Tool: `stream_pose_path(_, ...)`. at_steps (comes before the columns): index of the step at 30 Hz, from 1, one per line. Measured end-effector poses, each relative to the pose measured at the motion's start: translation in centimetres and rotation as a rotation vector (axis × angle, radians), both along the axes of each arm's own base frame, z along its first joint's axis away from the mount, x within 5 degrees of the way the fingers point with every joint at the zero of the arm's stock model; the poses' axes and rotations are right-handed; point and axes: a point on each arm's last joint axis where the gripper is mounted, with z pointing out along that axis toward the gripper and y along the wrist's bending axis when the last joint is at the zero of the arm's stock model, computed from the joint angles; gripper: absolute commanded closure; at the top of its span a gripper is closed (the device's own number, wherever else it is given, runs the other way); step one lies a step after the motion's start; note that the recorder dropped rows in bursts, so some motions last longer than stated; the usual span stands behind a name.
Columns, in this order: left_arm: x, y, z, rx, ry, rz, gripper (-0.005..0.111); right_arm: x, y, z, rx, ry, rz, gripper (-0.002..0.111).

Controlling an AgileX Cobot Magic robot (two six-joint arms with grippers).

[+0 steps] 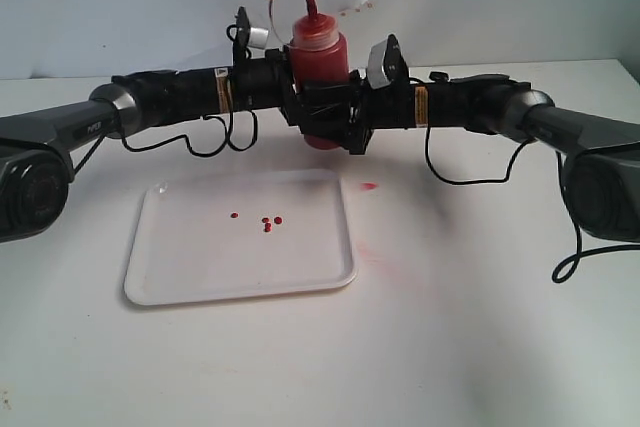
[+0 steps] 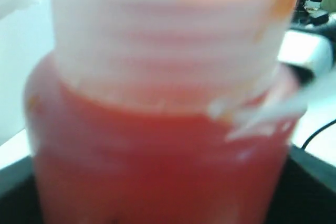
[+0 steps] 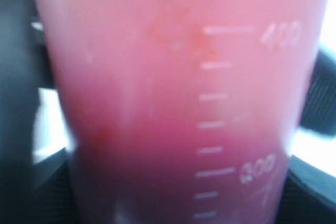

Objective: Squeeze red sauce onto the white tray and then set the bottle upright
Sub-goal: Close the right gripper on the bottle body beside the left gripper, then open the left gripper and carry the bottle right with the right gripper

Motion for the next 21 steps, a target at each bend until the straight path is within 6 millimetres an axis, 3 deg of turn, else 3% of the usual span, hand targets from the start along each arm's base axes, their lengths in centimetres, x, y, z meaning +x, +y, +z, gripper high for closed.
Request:
stream_pose_path(1, 0.0, 0.0, 0.2, -0.01, -0.003, -0.001, 0.002, 0.1, 0.0, -0.2, -0.004, 0.002, -0.007, 0.108)
stream_pose_path(8, 0.0, 0.1, 1.0, -0.067, -0.004, -0.012, 0.002, 0.7, -1.9, -0.7, 0.007, 0.011, -0.062, 0.108)
stream_pose_path(15, 1.0, 3.6, 1.5, -0.084, 0.007, 0.038, 0.002, 2.0, -6.2, -0.7, 0.001, -0.022, -0.154, 0.108)
stream_pose_path(21, 1.8, 6.7, 1.7, -0.086, 0.012, 0.095, 0.002, 1.5, -6.4, -1.8, -0.011, -0.004, -0.105, 0.108)
